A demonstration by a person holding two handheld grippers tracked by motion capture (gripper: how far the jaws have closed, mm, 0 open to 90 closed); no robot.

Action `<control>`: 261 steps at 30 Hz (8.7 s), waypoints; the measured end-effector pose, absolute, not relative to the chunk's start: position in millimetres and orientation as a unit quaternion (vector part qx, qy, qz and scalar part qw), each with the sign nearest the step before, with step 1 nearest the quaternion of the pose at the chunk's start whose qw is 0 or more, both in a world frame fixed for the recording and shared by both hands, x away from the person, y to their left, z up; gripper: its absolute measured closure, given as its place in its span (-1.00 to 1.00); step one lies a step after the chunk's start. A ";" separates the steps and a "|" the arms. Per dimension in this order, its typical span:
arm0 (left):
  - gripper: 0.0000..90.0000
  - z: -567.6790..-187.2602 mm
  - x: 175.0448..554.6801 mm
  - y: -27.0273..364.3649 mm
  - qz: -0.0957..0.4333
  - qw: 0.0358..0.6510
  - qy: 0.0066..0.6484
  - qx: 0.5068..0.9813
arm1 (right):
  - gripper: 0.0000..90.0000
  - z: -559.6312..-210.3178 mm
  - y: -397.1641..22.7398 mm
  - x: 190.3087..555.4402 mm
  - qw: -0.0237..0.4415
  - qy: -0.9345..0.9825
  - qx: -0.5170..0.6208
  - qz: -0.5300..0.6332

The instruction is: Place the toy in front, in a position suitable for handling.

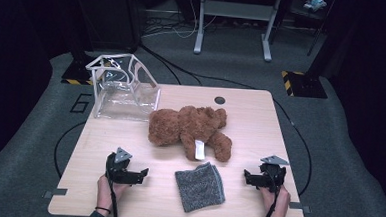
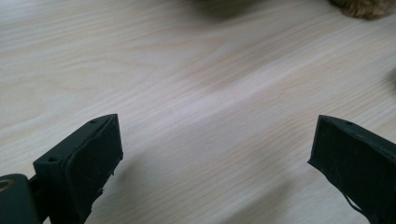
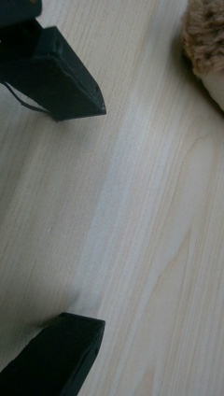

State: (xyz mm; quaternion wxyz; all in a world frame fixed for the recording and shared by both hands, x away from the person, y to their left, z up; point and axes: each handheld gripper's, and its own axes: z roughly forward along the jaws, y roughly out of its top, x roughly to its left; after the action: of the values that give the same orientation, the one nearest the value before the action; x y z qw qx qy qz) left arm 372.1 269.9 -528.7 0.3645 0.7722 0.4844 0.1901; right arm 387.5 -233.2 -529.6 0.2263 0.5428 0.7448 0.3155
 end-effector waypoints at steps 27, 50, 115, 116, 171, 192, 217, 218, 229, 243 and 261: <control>-1.00 -530.7 377.0 270.2 0.204 0.326 0.482 0.787 | -1.00 -483.7 -159.9 351.9 0.168 0.799 0.425 0.390; -1.00 -531.1 377.0 269.2 0.205 0.328 0.486 0.783 | -0.67 -511.9 -86.4 348.6 0.125 0.869 0.328 0.349; -1.00 -531.6 377.3 268.6 0.208 0.330 0.488 0.781 | 0.65 -481.4 -218.1 319.9 0.208 0.773 0.456 0.389; -1.00 -531.6 377.3 268.6 0.208 0.330 0.488 0.781 | 0.65 -481.4 -218.1 319.9 0.208 0.773 0.456 0.389; -1.00 -532.0 377.4 268.3 0.210 0.333 0.487 0.780 | 0.59 -490.0 -289.1 441.3 0.251 0.757 0.518 0.311; -0.99 -532.0 377.4 268.2 0.210 0.333 0.488 0.779 | -0.43 -488.9 -283.5 433.8 0.218 0.732 0.566 0.311; -1.00 -479.2 403.4 267.8 0.187 0.379 0.478 0.770 | -0.68 -446.2 -239.7 441.2 0.203 0.760 0.512 0.346; -1.00 -475.2 406.4 267.4 0.183 0.383 0.475 0.771 | -0.71 -441.8 -229.7 444.8 0.198 0.765 0.502 0.352; -1.00 -437.5 449.4 252.3 0.184 0.385 0.471 0.772 | -0.92 -422.5 -179.6 466.0 0.182 0.792 0.462 0.355; -0.96 -430.5 485.8 230.0 0.179 0.388 0.466 0.775 | -0.78 -402.4 -120.7 505.2 0.159 0.810 0.429 0.367; -0.69 -439.3 513.8 204.0 0.168 0.388 0.458 0.782 | -0.11 -411.2 -86.0 548.6 0.148 0.808 0.433 0.371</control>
State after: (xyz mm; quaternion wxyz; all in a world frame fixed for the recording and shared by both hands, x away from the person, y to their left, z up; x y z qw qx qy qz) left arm 513.8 204.0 -439.3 0.3880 0.7819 0.4581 0.1680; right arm 548.6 -86.0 -411.2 0.1484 0.4330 0.8078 0.3715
